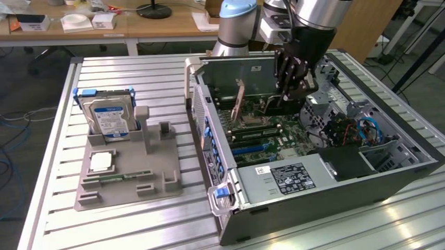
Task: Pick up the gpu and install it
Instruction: 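Insert the gpu into the slot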
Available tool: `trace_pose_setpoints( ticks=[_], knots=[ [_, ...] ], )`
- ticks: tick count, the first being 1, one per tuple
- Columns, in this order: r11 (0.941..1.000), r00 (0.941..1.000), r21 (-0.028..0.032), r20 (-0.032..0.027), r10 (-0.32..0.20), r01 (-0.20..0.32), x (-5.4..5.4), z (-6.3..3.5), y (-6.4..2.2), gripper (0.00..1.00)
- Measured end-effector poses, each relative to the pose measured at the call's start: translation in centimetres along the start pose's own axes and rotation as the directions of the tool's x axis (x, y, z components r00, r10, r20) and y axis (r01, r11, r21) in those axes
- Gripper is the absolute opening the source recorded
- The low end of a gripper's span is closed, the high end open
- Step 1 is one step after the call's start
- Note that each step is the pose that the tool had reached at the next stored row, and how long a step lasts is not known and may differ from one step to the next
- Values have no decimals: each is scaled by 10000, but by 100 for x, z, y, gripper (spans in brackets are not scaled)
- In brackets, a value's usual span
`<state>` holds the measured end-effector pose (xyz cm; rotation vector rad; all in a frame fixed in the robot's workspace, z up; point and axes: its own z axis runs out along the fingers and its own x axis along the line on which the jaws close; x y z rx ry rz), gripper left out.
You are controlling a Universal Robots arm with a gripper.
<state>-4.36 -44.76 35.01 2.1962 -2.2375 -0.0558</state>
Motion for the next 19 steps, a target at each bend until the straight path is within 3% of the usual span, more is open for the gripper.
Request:
trace_pose_setpoints(
  ticks=[6, 19],
  knots=[
    [10000, 10000, 0, 1, 0, 0, 0, 1, 0, 26],
    [10000, 10000, 0, -7, 0, 0, 3, 106, -4, 26]
  ],
)
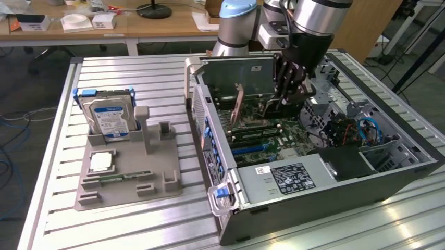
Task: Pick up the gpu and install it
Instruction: 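Insert the gpu into the slot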
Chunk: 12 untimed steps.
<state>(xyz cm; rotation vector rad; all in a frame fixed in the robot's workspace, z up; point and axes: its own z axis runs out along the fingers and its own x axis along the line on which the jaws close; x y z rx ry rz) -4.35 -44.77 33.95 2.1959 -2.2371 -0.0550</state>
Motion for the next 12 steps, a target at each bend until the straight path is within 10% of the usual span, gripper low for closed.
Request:
trace_pose_setpoints(
  ticks=[12],
  knots=[
    [10000, 10000, 1, -28, 1, -1, 1, 67, -2, 26]
  ],
)
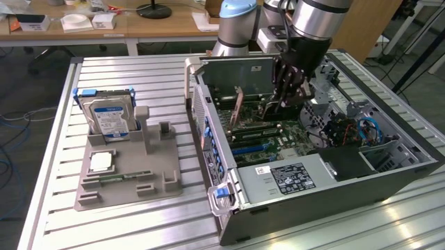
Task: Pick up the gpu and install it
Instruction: 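Insert the gpu into the slot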
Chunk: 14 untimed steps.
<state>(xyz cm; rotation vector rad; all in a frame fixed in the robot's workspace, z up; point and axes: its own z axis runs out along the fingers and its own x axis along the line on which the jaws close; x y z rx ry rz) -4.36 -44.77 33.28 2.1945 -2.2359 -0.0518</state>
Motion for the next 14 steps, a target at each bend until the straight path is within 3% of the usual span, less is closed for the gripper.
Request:
trace_pose_setpoints(
  ticks=[7, 14],
  knots=[
    [10000, 10000, 1, 0, 0, 0, 0, 10, 0, 26],
    [10000, 10000, 0, -5, 0, 0, 2, 120, 0, 26]
  ],
)
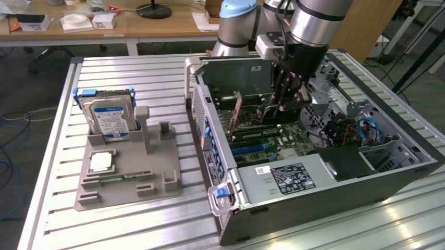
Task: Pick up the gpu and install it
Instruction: 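Insert the gpu into the slot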
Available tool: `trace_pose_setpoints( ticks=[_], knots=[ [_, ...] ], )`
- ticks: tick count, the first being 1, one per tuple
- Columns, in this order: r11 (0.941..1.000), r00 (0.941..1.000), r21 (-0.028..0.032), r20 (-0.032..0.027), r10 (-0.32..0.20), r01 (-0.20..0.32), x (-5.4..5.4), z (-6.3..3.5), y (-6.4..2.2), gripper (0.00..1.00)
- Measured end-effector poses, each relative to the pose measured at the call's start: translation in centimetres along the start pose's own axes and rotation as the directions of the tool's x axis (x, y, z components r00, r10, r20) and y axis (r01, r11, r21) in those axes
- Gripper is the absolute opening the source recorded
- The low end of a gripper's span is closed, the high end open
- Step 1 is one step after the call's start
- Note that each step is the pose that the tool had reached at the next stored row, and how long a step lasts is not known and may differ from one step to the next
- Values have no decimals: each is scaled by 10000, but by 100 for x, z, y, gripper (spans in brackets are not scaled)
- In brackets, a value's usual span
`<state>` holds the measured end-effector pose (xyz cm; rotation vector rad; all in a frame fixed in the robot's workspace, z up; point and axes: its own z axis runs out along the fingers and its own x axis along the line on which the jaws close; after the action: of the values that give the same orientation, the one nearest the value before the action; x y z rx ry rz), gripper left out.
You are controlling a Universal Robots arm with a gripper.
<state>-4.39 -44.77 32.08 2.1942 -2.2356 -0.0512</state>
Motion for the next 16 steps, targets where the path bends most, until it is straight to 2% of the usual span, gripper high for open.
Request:
trace_pose_setpoints(
  ticks=[8, 16],
  knots=[
    [10000, 10000, 1, -43, 0, 0, 3, 145, 4, 26],
    [10000, 10000, 1, -55, 1, -1, 4, 221, 4, 26]
  ],
)
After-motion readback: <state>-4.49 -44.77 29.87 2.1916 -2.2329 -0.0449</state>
